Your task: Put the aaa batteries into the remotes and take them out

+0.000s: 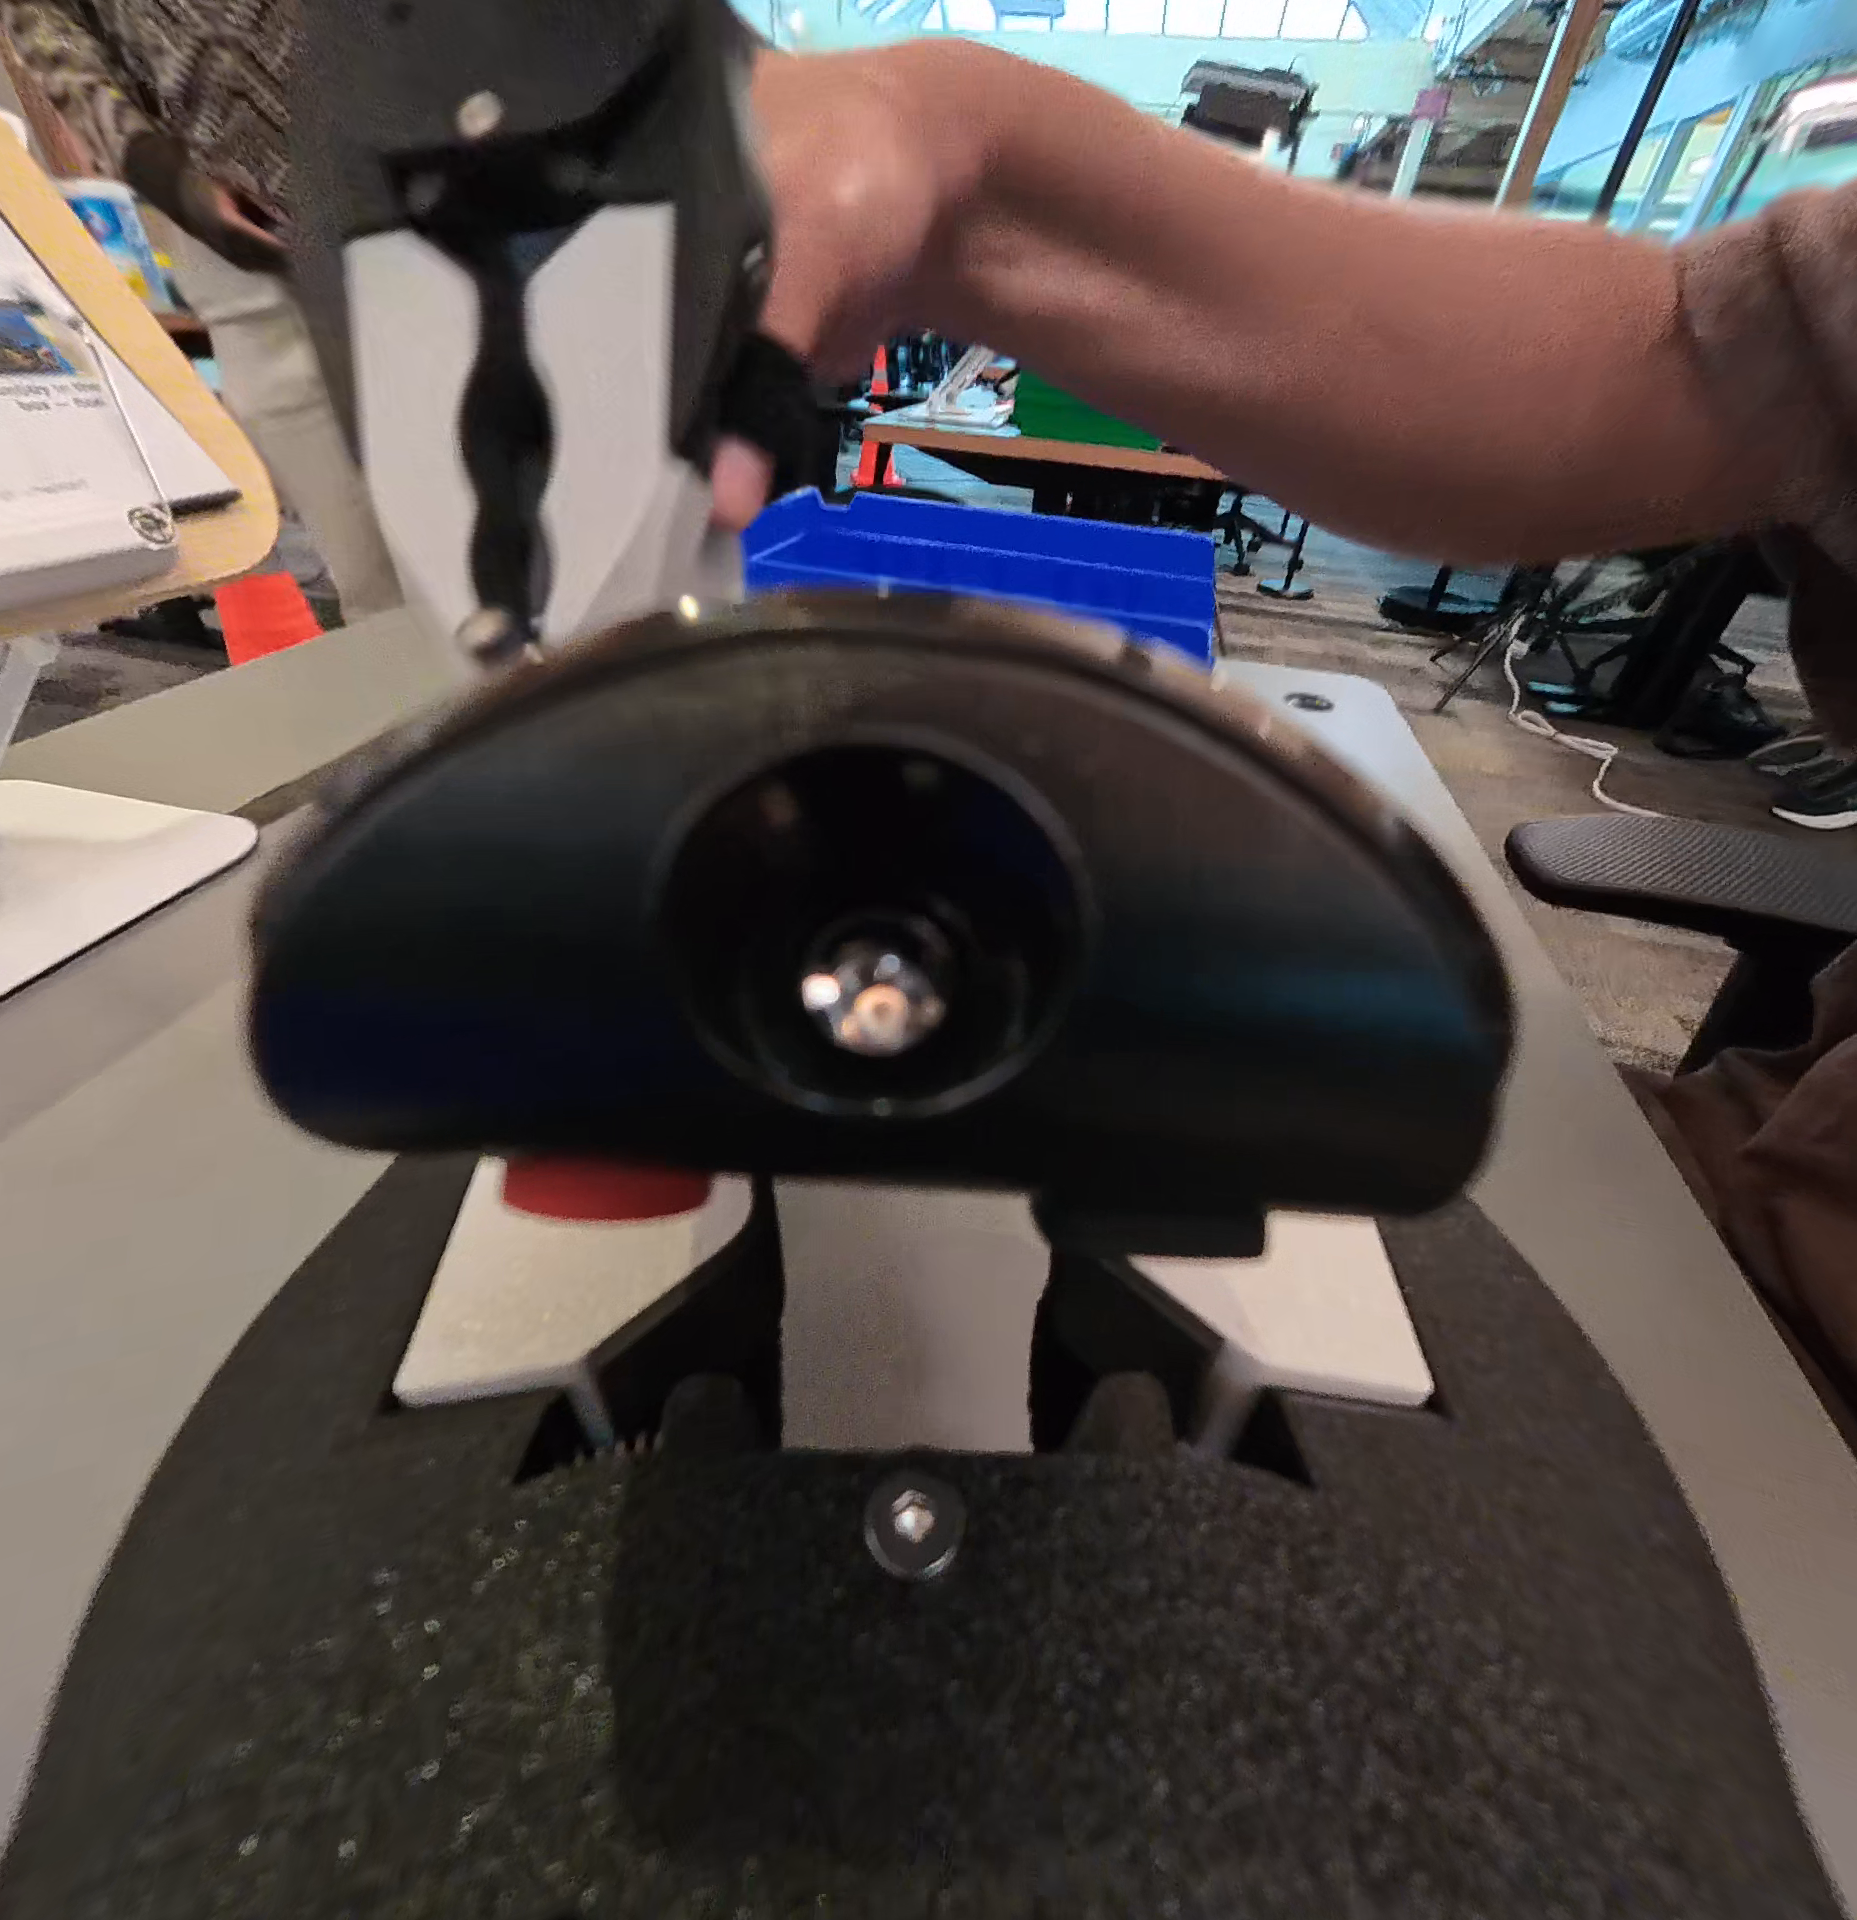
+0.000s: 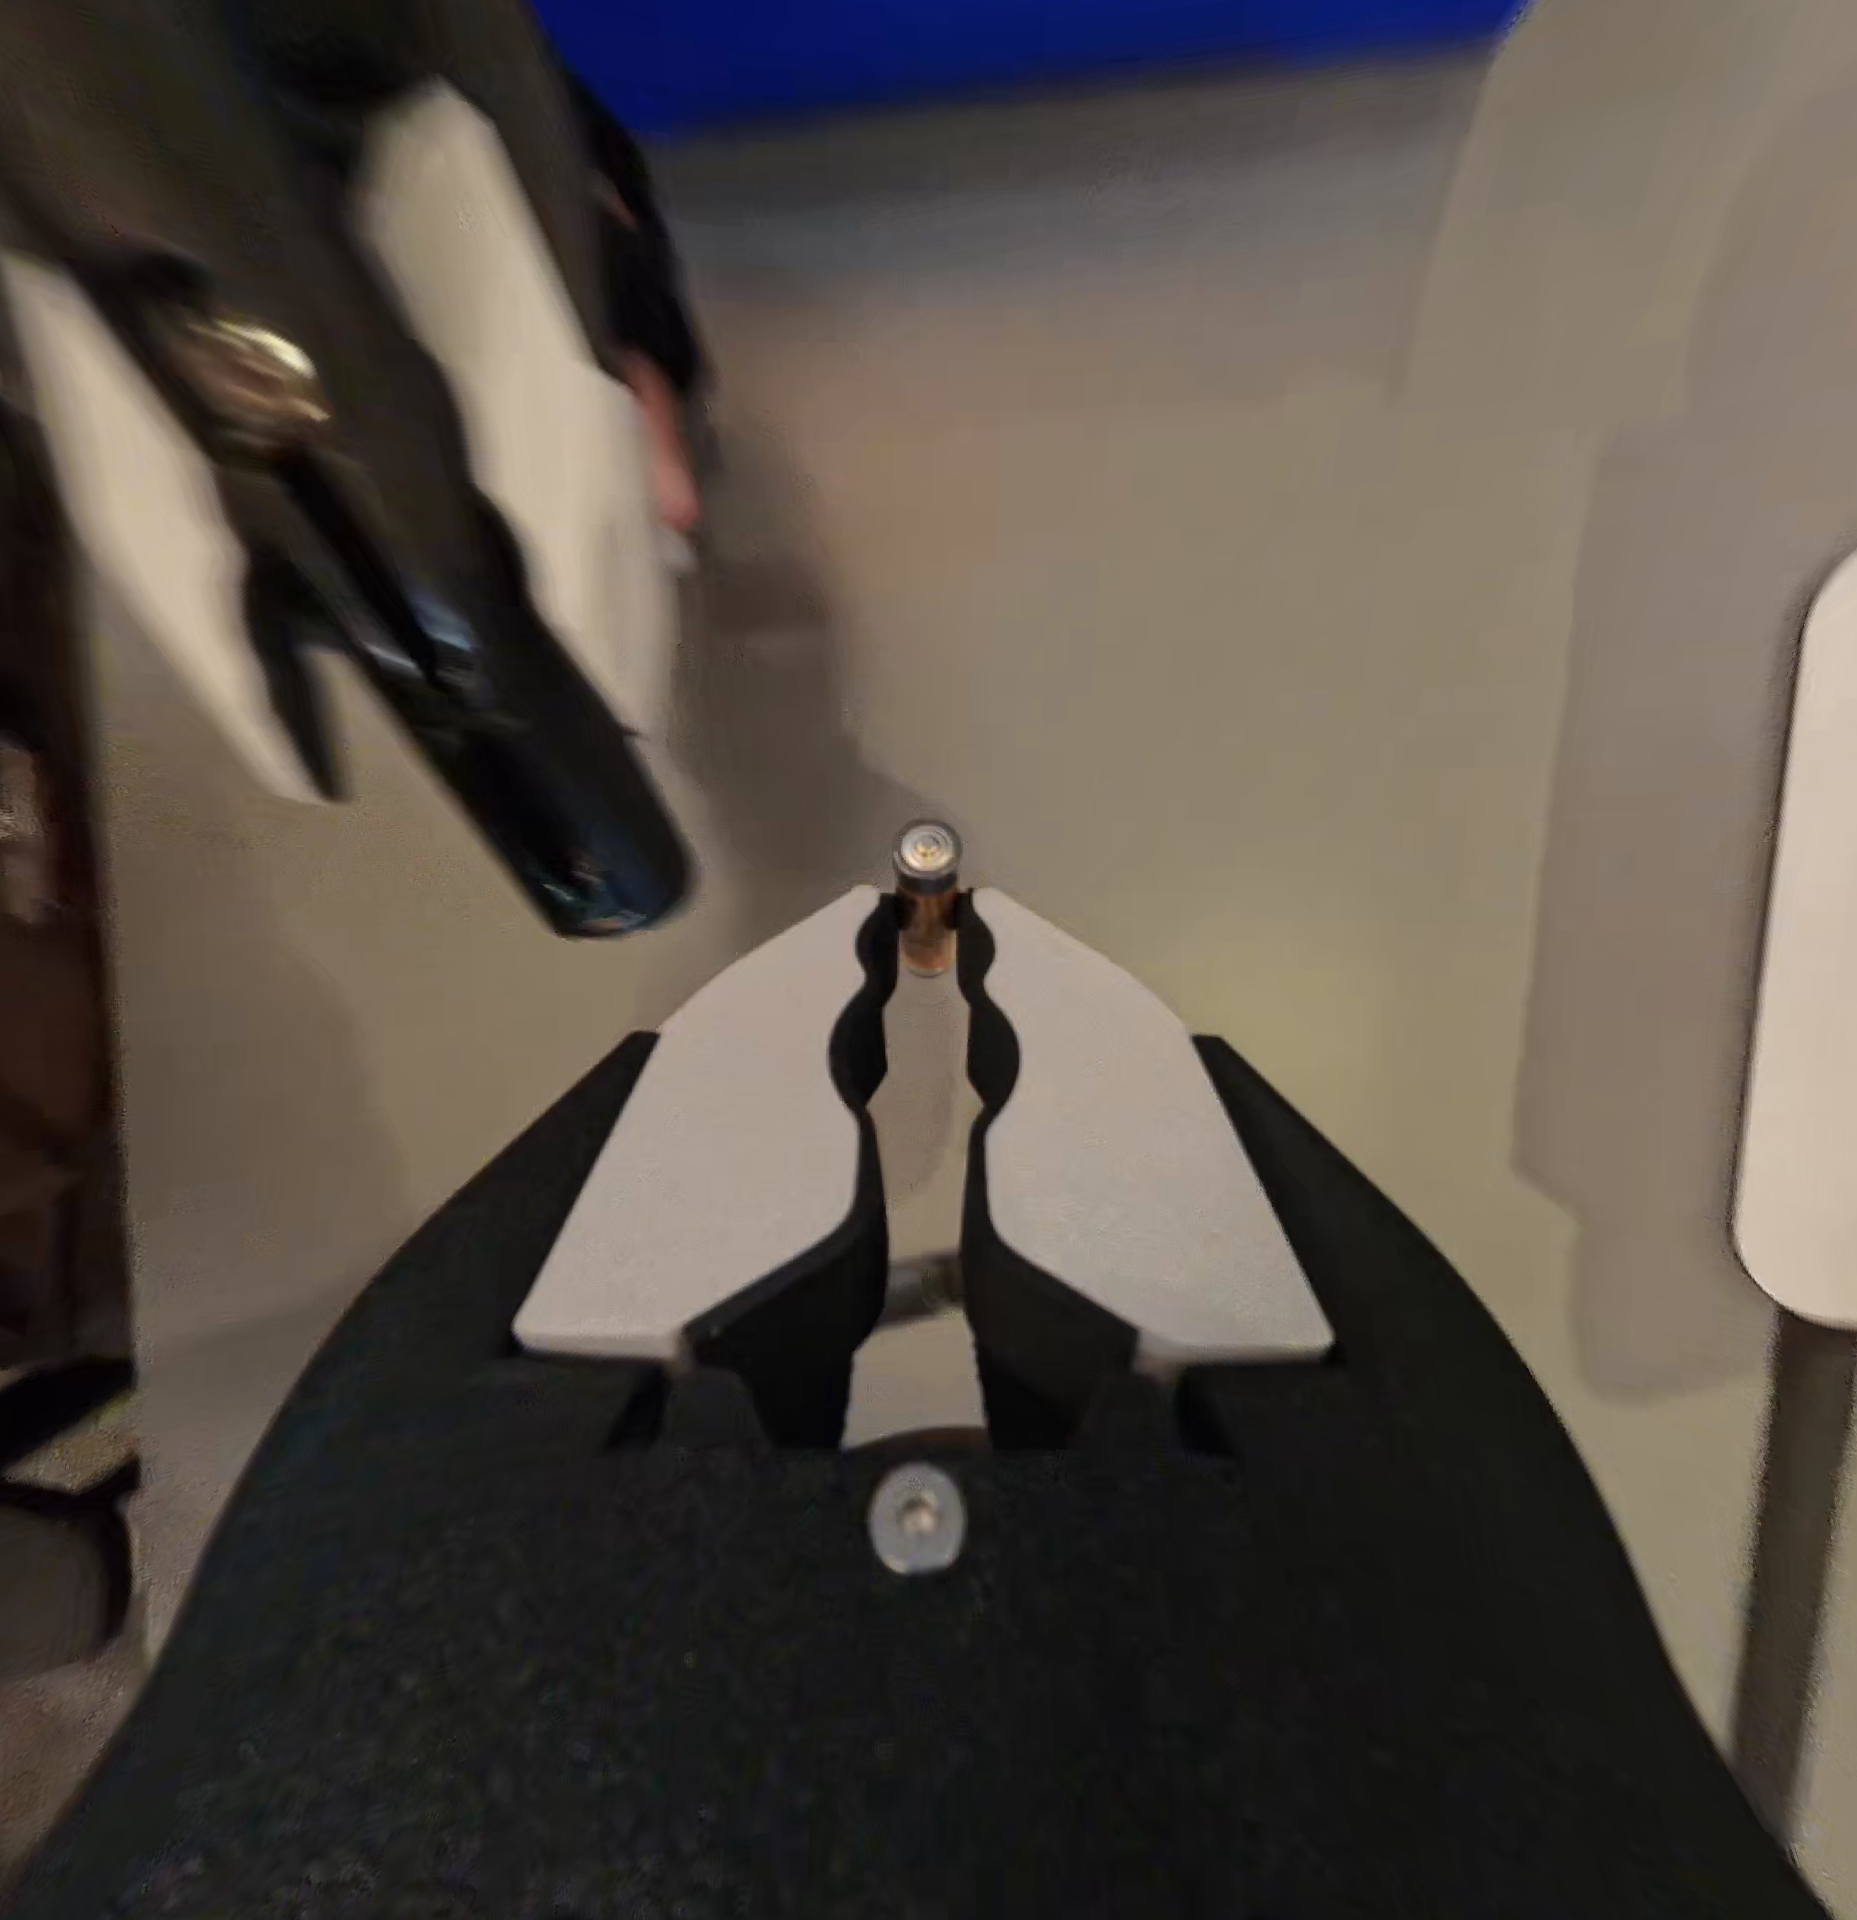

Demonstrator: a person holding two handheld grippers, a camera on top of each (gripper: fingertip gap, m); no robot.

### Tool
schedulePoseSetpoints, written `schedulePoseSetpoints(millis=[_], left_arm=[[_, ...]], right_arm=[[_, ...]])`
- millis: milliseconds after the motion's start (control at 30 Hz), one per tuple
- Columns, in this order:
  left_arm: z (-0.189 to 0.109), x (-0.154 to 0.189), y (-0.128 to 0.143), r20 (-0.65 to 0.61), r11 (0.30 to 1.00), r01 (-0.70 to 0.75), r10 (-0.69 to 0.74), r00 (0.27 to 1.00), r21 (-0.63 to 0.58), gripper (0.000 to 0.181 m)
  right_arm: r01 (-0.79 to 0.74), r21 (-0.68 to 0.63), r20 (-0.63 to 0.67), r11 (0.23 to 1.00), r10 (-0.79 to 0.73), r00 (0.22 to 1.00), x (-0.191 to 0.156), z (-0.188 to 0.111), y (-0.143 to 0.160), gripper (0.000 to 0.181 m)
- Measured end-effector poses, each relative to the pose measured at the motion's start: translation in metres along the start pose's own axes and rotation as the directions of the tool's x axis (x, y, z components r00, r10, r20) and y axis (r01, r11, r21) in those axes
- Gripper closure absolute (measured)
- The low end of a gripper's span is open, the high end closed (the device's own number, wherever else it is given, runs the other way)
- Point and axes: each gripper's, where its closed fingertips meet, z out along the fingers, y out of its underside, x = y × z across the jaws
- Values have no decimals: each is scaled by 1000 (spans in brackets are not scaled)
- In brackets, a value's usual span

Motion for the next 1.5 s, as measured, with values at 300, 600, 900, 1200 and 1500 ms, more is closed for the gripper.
schedulePoseSetpoints(millis=[300,600,900,1200,1500], left_arm=[[5,8,-15,-29,994,-47,50,998,94,71],[9,12,-15,-45,995,-27,31,999,101,122],[9,12,-14,-58,993,16,-10,998,113,121],[2,7,-26,-109,967,151,-131,985,207,121],[3,10,-23,-132,968,157,-133,982,196,121]], right_arm=[[-5,381,144,924,-54,988,-90,-16,-20,171],[-23,378,161,926,-41,986,-96,9,-12,171],[-6,328,155,945,-47,987,-96,17,-7,171],[-8,420,131,908,-52,990,-96,12,-13,171],[-23,335,175,942,-39,984,-100,17,-6,171]])
